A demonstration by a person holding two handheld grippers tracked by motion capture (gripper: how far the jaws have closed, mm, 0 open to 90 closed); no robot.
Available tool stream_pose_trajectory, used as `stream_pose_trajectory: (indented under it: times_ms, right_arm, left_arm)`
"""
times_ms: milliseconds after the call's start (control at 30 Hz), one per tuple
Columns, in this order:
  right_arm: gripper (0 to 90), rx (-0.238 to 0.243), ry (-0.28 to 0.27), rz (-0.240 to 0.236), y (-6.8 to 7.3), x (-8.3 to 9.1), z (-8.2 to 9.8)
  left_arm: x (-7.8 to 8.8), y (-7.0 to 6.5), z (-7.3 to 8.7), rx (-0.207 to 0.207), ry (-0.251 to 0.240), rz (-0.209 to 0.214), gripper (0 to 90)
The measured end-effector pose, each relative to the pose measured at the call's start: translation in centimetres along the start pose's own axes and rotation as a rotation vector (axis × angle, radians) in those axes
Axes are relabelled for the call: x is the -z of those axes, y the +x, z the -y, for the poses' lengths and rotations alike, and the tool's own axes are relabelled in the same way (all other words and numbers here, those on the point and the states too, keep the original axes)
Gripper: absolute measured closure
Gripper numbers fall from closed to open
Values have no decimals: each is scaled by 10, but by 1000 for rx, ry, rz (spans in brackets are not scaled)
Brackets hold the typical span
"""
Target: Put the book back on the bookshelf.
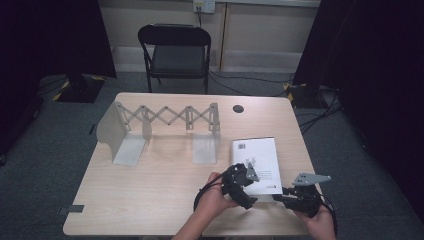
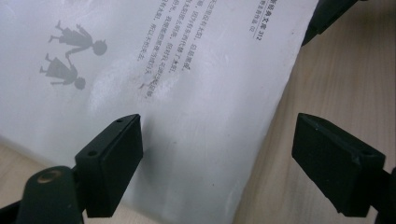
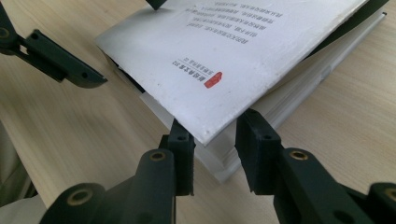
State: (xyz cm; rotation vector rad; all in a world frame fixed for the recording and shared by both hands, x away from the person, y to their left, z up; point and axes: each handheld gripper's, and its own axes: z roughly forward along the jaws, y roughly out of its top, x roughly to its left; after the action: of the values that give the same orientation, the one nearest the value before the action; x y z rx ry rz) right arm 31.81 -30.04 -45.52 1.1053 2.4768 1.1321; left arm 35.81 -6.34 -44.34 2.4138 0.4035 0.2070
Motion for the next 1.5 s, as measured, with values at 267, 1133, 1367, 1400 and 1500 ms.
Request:
stream_pose_trajectory:
  times_ms: [267, 1133, 1367, 1400, 1500]
  right_arm:
    - [681, 9, -9, 0, 1, 1, -3]
    - [679, -27, -41, -13, 2, 5, -8]
    - [647, -54, -55, -29, 1, 5, -8]
    - [628, -53, -55, -35, 1, 5, -7]
    - [564, -40, -49, -9, 1, 3, -6]
  left_arm:
    - [-7, -2, -2, -8, -27, -66, 153]
    - [-24, -10, -5, -84, -2, -241, 52]
    - [-16, -12, -6, -117, -15, -231, 221]
    - [-16, -12, -6, -117, -15, -231, 230]
    - [-16, -14, -6, -120, -14, -235, 245]
